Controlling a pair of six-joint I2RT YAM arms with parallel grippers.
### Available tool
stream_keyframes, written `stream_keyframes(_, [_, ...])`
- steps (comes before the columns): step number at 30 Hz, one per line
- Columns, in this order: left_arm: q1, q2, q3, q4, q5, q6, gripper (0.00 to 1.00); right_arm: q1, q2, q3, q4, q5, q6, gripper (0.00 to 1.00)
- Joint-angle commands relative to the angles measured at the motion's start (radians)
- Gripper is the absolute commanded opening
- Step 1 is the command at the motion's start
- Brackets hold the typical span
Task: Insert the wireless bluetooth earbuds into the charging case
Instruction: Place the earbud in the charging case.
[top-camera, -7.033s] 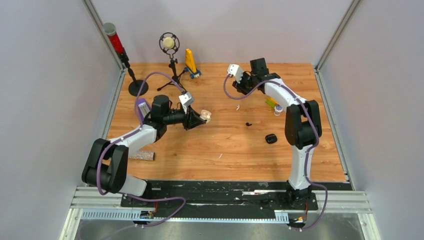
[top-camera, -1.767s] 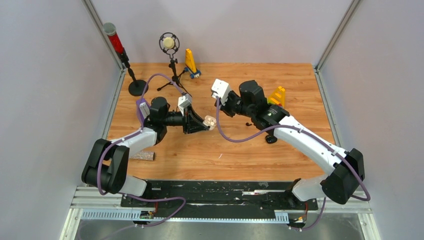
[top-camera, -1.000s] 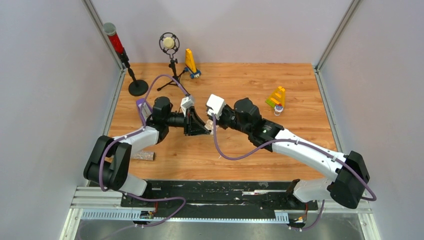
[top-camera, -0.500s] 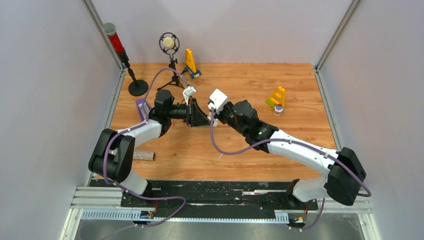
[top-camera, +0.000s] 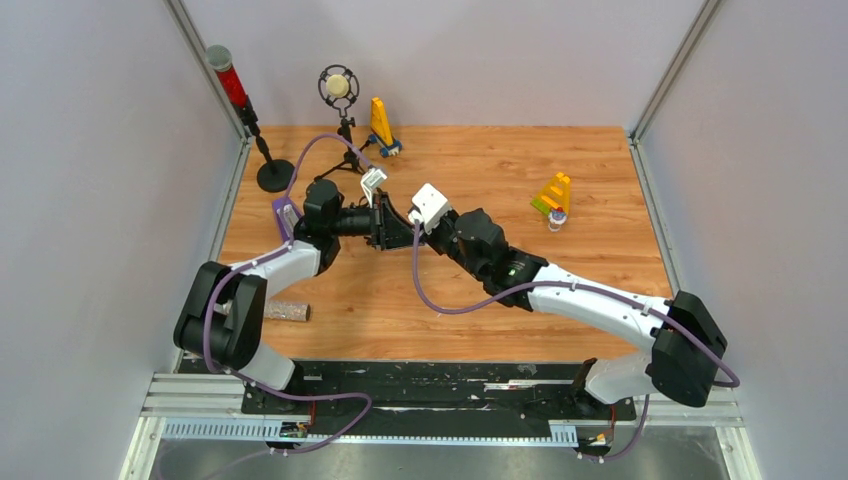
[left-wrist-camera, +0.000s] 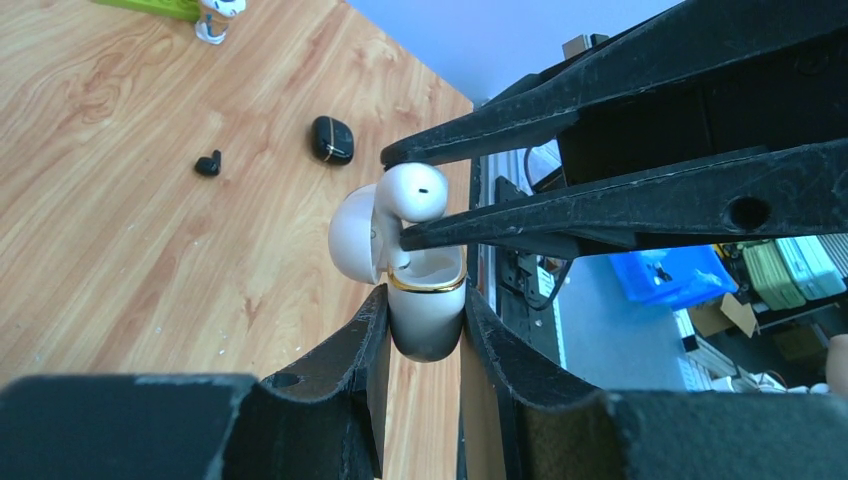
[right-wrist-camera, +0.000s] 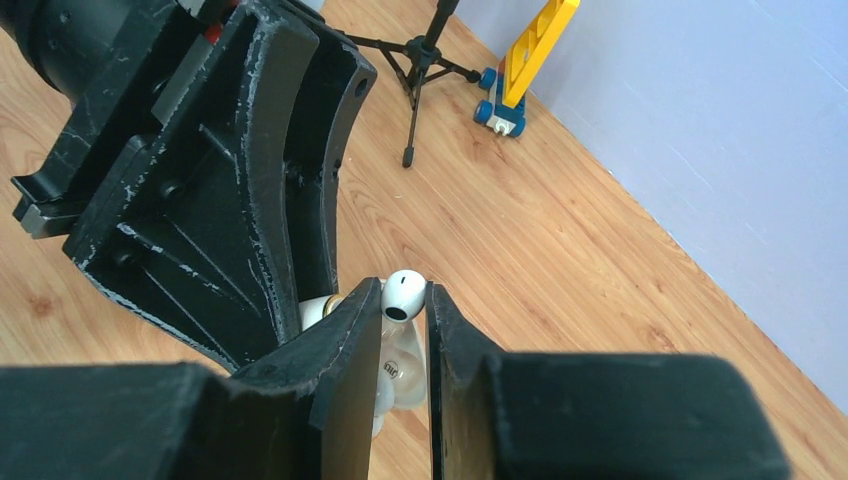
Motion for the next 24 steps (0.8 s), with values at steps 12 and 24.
stream_keyframes(12, [0.014, -0.05, -0.017, 0.065, -0.016, -0.014, 0.11, 0.031, 0.014, 0.045, 0.039, 0.038, -0.001, 0.11])
stream_keyframes(24, [0.018, -0.061, -0.021, 0.067, -0.019, -0.014, 0.11, 0.054, 0.018, 0.05, 0.025, 0.038, -0.011, 0.1])
